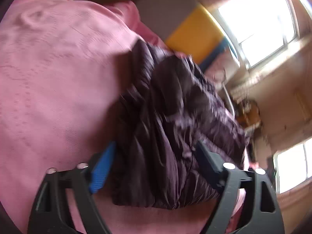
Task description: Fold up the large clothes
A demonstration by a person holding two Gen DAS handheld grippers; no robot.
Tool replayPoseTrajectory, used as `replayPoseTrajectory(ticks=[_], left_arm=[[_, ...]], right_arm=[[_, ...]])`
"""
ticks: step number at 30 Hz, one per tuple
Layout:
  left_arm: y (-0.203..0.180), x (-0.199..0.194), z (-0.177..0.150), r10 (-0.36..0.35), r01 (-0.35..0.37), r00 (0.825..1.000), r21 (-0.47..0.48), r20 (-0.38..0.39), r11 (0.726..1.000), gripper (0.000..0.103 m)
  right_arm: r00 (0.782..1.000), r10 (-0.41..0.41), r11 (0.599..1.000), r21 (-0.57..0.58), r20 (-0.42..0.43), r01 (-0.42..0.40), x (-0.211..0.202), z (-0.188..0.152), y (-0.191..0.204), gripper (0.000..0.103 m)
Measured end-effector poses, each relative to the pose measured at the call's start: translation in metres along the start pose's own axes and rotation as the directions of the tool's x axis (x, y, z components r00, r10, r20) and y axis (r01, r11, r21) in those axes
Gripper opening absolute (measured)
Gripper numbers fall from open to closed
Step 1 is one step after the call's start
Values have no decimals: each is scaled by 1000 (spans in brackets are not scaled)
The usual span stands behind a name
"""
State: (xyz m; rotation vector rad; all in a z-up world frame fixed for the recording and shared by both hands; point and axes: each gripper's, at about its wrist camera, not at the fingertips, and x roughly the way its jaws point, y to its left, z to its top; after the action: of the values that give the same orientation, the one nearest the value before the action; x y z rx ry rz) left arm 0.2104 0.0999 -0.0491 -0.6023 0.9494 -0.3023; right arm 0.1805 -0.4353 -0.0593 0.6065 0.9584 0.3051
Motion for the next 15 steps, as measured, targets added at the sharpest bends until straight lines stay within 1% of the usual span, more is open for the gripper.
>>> replayPoseTrajectory(ticks=[1, 2, 3, 4, 5, 7, 8, 11, 13, 15], left_arm=[[-6, 10, -4, 22, -21, 999, 44, -34, 999, 46], [-11, 15, -8, 52, -49, 998, 79, -40, 996, 43], [-16, 17, -12, 76, -71, 997, 118, -33, 990, 35], [-17, 17, -14, 80, -75, 996, 132, -31, 988, 27], [-18, 14, -16, 82, -77, 996, 139, -30, 987, 24], [-16, 6, -21, 72, -68, 997, 145, -29, 987, 16], [-15, 5, -22, 74, -68, 997, 147, -32, 987, 15], [-14, -4, -32, 78, -70, 996, 162, -42, 984, 10], [-15, -13, -45, 59, -48, 996, 169, -63, 984, 7], [-16, -22, -63, 64, -47, 995, 189, -82, 981, 7]], right_arm=[[1000, -17, 1000, -4, -1, 17, 3, -2, 2, 62], [1000, -21, 1000, -9, 6, 21, 4, -3, 4, 50], [1000, -17, 1000, -10, 7, 17, 3, -3, 6, 46], [1000, -15, 1000, -14, 9, 15, 1, -5, 9, 38], [1000, -14, 999, -29, 8, 14, -2, -6, 11, 29], [1000, -12, 998, -57, -2, 12, -8, -11, 17, 21], [1000, -12, 997, -73, -8, 11, -13, -14, 20, 19], [1000, -20, 993, -118, -21, 18, -29, -29, 27, 18], [999, -15, 993, -118, -29, 12, -40, -38, 24, 18], [999, -12, 993, -117, -43, 7, -53, -52, 19, 18]])
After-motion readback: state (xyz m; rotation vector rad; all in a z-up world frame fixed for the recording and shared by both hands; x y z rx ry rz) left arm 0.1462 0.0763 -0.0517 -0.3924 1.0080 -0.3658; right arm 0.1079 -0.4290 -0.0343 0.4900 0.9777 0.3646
